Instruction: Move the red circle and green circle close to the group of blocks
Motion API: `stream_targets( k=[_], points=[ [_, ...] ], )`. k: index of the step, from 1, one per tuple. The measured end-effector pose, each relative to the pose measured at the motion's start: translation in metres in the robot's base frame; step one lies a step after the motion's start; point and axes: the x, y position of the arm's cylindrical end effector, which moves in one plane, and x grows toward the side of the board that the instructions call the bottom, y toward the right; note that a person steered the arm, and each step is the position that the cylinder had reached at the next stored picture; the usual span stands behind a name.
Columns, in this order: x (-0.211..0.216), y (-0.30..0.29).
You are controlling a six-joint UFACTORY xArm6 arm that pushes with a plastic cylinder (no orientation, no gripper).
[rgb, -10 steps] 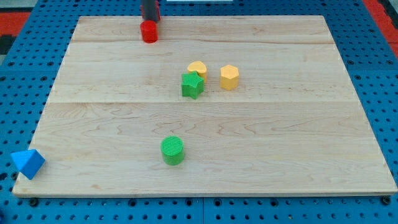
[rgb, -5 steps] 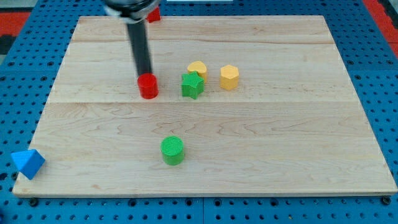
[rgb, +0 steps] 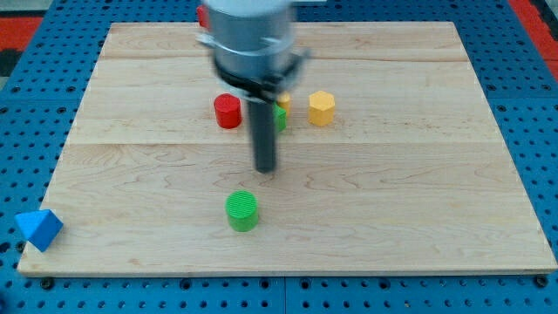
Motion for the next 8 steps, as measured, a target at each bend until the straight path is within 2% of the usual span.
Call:
stream_targets(
  k=[1,2,3,4,5,6,7,8],
  points=[
    [0.063,0.037],
    [0.074,-0.062],
    [0.012,-0.114],
    [-0.025,-0.105],
    [-0.020,-0.100],
    [-0.019,-0.121],
    [-0.048,-0.162],
    [-0.056,-0.167]
  ],
)
